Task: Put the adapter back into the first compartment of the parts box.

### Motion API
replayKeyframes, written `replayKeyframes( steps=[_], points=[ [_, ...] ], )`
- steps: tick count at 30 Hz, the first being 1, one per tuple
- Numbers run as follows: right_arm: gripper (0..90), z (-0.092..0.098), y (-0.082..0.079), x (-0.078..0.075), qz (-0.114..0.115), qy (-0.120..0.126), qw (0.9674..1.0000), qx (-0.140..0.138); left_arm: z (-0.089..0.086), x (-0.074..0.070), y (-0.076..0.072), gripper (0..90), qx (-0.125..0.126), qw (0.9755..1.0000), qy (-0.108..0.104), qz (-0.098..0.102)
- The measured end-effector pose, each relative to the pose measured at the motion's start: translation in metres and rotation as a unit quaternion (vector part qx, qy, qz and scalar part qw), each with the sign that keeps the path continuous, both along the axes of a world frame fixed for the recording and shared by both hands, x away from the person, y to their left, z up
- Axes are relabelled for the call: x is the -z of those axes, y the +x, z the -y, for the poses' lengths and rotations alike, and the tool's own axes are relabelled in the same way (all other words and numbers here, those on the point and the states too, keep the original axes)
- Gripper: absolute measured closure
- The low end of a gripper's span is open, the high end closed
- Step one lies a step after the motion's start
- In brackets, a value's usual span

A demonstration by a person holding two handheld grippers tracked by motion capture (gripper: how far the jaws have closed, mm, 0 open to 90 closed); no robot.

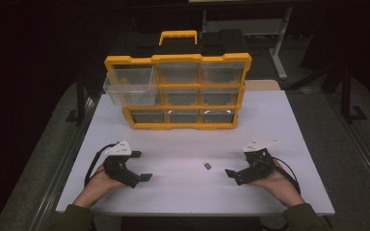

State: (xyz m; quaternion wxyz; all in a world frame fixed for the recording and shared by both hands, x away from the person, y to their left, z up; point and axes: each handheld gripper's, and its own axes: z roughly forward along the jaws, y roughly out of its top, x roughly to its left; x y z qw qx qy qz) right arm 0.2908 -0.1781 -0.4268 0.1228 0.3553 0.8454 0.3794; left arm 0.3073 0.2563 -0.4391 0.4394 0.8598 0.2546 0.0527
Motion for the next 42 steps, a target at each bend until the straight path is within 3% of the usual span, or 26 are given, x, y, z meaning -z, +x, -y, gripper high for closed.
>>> replayKeyframes(
  steps=[42],
  points=[
    [0.0,-0.017,0.019,-0.011,-0.008,0.011,0.9999,-0.009,0.000,-0.002,-0.002,0.0,0.004,1.0000,-0.008,0.003]
  ],
)
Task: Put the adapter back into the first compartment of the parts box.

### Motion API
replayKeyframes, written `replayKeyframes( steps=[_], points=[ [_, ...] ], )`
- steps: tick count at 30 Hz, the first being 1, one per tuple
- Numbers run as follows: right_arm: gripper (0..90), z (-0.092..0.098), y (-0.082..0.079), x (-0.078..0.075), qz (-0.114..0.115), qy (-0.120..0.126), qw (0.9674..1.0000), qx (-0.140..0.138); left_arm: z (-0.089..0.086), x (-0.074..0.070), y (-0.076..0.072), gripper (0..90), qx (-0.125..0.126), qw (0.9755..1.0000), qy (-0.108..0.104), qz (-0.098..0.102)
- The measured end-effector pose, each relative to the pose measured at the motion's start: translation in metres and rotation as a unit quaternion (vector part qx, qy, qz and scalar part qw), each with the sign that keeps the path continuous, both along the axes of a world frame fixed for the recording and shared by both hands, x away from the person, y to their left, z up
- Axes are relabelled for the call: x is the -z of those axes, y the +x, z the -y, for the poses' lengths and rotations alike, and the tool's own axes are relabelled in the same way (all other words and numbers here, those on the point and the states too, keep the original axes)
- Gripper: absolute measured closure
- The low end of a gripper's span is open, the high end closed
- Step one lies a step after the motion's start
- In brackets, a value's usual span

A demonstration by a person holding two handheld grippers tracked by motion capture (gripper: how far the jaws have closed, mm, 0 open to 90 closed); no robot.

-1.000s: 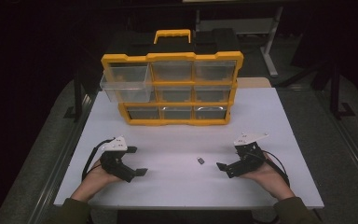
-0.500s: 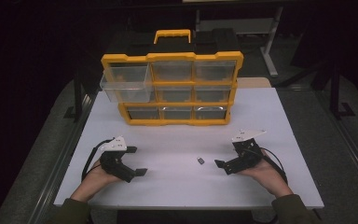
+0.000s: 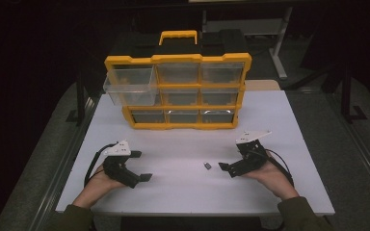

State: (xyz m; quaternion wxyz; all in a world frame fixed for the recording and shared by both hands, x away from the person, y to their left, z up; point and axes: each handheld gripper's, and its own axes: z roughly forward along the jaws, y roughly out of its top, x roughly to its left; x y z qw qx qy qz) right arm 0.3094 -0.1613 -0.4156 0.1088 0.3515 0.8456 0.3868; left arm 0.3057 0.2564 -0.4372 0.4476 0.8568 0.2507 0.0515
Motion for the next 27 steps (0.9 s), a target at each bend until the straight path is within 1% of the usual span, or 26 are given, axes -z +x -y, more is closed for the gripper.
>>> replayKeyframes(
  steps=[8,13,27],
  points=[
    [0.0,-0.007,0.003,-0.001,0.000,-0.003,1.0000,-0.009,0.000,0.000,0.000,0.0,0.001,1.0000,-0.002,0.000],
    [0.0,-0.013,0.005,-0.001,-0.007,-0.005,0.9998,-0.019,0.000,0.000,0.000,0.0,0.003,1.0000,-0.001,0.001],
    [0.0,-0.024,0.010,-0.001,-0.012,-0.009,0.9994,-0.033,0.001,0.000,-0.001,0.0,0.005,1.0000,-0.001,0.000]
  ],
)
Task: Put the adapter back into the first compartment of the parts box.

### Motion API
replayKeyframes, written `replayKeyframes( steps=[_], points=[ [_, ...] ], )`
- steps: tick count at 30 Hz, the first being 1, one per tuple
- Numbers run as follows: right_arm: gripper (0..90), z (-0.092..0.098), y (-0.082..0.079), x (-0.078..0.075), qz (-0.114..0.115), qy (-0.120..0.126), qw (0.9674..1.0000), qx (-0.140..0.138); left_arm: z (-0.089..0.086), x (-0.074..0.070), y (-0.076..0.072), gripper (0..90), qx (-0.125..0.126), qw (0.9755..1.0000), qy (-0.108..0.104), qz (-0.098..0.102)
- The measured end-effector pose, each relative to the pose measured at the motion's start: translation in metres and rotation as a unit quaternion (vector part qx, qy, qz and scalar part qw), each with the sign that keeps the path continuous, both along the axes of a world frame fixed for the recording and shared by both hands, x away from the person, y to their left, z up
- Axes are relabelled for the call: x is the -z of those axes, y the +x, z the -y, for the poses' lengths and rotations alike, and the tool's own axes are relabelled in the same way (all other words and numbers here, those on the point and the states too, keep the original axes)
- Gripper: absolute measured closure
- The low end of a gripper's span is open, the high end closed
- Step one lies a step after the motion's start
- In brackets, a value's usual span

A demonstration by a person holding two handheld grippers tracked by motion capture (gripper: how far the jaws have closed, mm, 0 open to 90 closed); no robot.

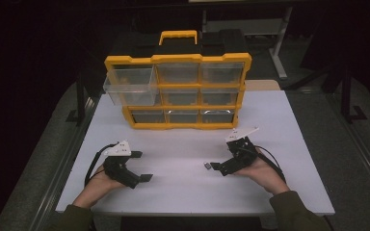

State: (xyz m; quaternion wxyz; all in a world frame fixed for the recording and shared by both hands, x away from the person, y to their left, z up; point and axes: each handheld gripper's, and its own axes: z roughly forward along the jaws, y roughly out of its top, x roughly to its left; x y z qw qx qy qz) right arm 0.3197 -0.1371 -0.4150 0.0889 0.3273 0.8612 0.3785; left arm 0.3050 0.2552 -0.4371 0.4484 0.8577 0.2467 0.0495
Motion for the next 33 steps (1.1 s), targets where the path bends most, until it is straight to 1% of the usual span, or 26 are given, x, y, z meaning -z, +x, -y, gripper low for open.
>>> replayKeyframes(
  steps=[18,33],
  points=[
    [0.0,-0.014,0.007,0.000,-0.006,0.000,0.9999,-0.011,0.000,0.000,0.000,0.0,0.001,1.0000,-0.001,-0.001],
    [0.0,-0.027,0.016,-0.002,-0.007,0.007,0.9998,-0.018,0.000,0.000,0.000,0.0,0.002,1.0000,0.001,-0.001]
  ],
)
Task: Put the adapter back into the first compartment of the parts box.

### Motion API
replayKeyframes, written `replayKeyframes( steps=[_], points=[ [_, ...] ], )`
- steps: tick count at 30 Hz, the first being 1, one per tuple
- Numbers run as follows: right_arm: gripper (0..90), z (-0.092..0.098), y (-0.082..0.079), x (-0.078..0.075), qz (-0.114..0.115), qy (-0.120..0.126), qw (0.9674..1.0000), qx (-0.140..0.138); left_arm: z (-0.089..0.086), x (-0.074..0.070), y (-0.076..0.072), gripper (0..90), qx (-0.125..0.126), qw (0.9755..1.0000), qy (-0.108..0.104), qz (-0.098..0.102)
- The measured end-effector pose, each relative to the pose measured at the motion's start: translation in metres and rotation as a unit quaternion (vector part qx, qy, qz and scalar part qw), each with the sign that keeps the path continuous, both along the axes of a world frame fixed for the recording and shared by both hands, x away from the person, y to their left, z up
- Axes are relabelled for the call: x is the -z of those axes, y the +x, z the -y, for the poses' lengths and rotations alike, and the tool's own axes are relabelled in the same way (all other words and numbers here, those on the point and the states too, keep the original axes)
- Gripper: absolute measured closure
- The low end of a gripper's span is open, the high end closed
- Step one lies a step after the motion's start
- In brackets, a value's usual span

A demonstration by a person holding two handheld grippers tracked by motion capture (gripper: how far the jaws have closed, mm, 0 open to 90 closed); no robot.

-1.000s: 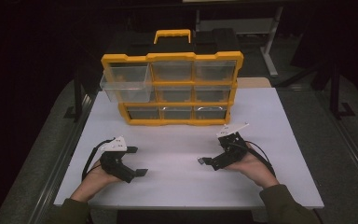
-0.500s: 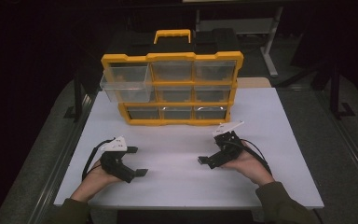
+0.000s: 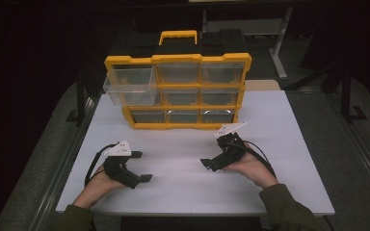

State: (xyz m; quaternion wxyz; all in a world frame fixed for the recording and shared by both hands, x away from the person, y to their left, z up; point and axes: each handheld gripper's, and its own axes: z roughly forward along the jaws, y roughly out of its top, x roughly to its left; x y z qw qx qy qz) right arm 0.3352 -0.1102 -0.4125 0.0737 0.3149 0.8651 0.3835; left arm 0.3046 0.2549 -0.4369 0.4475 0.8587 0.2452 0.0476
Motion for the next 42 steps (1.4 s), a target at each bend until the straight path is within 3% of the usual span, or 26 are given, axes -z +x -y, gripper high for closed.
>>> replayKeyframes(
  steps=[29,42],
  points=[
    [0.0,-0.021,0.013,-0.001,-0.007,-0.007,0.9998,-0.015,-0.001,0.000,0.000,0.0,0.001,1.0000,0.000,0.001],
    [2.7,-0.021,0.009,0.002,-0.011,-0.033,0.9992,-0.019,0.000,0.000,-0.001,0.0,0.001,1.0000,0.001,0.002]
  ],
)
